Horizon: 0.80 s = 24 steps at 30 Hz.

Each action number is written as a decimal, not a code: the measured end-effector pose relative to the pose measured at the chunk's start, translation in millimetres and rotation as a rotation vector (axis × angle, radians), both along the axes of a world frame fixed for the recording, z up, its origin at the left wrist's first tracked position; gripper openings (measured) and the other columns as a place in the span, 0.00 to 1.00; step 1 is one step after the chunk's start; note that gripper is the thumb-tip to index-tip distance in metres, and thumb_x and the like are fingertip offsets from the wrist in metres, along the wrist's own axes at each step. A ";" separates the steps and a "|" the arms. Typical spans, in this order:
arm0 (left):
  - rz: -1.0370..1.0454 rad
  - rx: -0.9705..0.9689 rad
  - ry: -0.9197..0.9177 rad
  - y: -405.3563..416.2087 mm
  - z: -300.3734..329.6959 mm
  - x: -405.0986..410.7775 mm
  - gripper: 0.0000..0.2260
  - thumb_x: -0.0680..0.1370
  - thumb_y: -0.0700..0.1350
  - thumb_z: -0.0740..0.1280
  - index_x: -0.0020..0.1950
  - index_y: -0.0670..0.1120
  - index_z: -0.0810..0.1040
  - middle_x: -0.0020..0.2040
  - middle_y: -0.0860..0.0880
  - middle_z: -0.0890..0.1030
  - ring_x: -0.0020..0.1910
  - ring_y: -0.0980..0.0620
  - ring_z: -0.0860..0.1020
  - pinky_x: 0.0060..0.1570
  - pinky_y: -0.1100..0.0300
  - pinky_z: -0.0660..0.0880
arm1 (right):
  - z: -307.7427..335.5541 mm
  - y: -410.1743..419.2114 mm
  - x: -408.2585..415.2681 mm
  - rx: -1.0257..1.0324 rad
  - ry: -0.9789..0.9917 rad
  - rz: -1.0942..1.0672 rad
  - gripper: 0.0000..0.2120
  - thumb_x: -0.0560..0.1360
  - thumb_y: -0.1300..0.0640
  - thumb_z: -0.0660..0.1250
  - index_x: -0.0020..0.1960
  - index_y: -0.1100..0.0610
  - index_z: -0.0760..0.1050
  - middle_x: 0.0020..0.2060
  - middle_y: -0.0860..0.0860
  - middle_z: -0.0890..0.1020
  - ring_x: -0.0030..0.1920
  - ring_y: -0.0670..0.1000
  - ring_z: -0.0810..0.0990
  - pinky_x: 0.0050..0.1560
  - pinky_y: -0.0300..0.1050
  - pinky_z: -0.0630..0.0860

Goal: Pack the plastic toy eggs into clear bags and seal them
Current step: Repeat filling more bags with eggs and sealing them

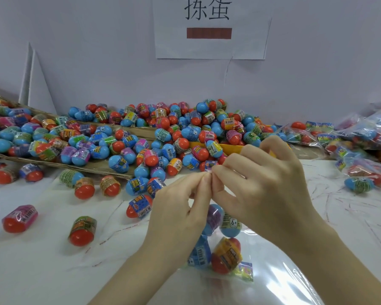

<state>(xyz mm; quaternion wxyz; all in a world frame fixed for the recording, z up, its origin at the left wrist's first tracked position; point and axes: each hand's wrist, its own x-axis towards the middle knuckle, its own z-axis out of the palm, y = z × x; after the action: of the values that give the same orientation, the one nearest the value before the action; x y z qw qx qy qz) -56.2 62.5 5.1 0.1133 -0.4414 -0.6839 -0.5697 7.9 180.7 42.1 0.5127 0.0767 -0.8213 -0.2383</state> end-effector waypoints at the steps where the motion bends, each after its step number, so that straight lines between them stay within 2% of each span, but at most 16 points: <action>1: -0.002 0.004 0.005 0.3 -0.9 -0.6 0.17 0.76 0.51 0.54 0.39 0.46 0.79 0.32 0.55 0.77 0.35 0.58 0.75 0.32 0.72 0.69 | -0.1 -0.3 -0.1 0.001 0.010 -0.008 0.17 0.74 0.59 0.61 0.27 0.55 0.76 0.23 0.49 0.75 0.26 0.50 0.71 0.38 0.45 0.63; 5: -0.015 0.017 -0.002 0.9 -1.8 -1.2 0.16 0.76 0.51 0.55 0.40 0.46 0.80 0.32 0.54 0.77 0.35 0.58 0.75 0.33 0.73 0.69 | 0.5 -0.4 -0.2 -0.026 0.026 -0.033 0.17 0.73 0.59 0.62 0.26 0.54 0.75 0.23 0.48 0.74 0.26 0.50 0.71 0.39 0.46 0.64; 8: -0.022 0.009 -0.028 0.4 0.4 -0.1 0.12 0.75 0.53 0.54 0.38 0.55 0.75 0.34 0.54 0.77 0.34 0.60 0.74 0.33 0.74 0.68 | 0.2 0.2 -0.7 -0.112 0.023 -0.036 0.15 0.71 0.58 0.65 0.26 0.54 0.76 0.23 0.48 0.77 0.26 0.50 0.73 0.41 0.47 0.63; 11: -0.017 0.005 -0.026 -0.1 2.5 0.7 0.09 0.75 0.54 0.54 0.39 0.61 0.72 0.39 0.59 0.79 0.36 0.63 0.76 0.35 0.75 0.68 | -1.2 -0.2 -2.1 -0.245 0.026 -0.013 0.13 0.70 0.57 0.66 0.27 0.55 0.77 0.24 0.48 0.79 0.27 0.50 0.75 0.44 0.47 0.62; 13: -0.029 0.017 -0.043 -0.6 2.6 1.2 0.09 0.74 0.54 0.54 0.40 0.61 0.73 0.39 0.63 0.80 0.38 0.64 0.77 0.37 0.75 0.70 | -1.5 2.4 -2.0 -0.323 0.017 -0.013 0.11 0.69 0.57 0.68 0.27 0.55 0.78 0.24 0.48 0.79 0.27 0.50 0.75 0.44 0.46 0.62; 16: -0.060 0.054 -0.122 -1.3 1.9 0.7 0.07 0.75 0.52 0.59 0.42 0.58 0.77 0.45 0.62 0.81 0.41 0.63 0.80 0.39 0.73 0.74 | 2.1 20.1 3.1 -0.509 0.043 -0.044 0.09 0.68 0.59 0.69 0.29 0.56 0.79 0.24 0.48 0.78 0.25 0.48 0.74 0.44 0.45 0.62; 18: -0.068 0.090 -0.179 -0.4 2.4 -0.1 0.09 0.75 0.47 0.58 0.41 0.56 0.77 0.44 0.62 0.81 0.41 0.62 0.80 0.37 0.73 0.74 | 5.8 39.2 10.1 -0.708 0.048 -0.133 0.09 0.68 0.57 0.68 0.31 0.57 0.80 0.24 0.47 0.76 0.26 0.49 0.73 0.49 0.48 0.68; 19: -0.065 0.106 -0.204 0.4 2.9 0.1 0.10 0.76 0.47 0.57 0.41 0.56 0.77 0.43 0.62 0.82 0.40 0.62 0.80 0.35 0.74 0.73 | 7.3 49.3 13.8 -0.812 0.032 -0.197 0.10 0.69 0.55 0.67 0.32 0.58 0.81 0.24 0.47 0.75 0.26 0.51 0.73 0.51 0.53 0.71; 21: -0.063 0.139 -0.249 1.9 5.1 1.2 0.10 0.79 0.50 0.59 0.41 0.56 0.77 0.40 0.64 0.82 0.38 0.63 0.81 0.34 0.74 0.73 | 7.7 67.9 20.1 -0.960 -0.004 -0.360 0.11 0.70 0.54 0.68 0.36 0.60 0.82 0.25 0.49 0.75 0.30 0.54 0.74 0.53 0.59 0.71; 24: -0.060 0.209 -0.327 2.2 7.0 1.1 0.11 0.73 0.52 0.56 0.41 0.52 0.77 0.37 0.63 0.82 0.36 0.62 0.81 0.33 0.73 0.74 | 3.1 86.7 28.6 -1.009 -0.019 -0.554 0.10 0.71 0.55 0.68 0.38 0.61 0.82 0.22 0.47 0.68 0.29 0.51 0.66 0.52 0.53 0.66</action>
<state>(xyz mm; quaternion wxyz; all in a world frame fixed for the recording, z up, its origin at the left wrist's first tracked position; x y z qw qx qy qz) -55.2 64.7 12.1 0.0288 -0.3491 -0.6168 -0.7048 36.5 267.4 45.2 0.3968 -0.3933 -0.8273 0.0582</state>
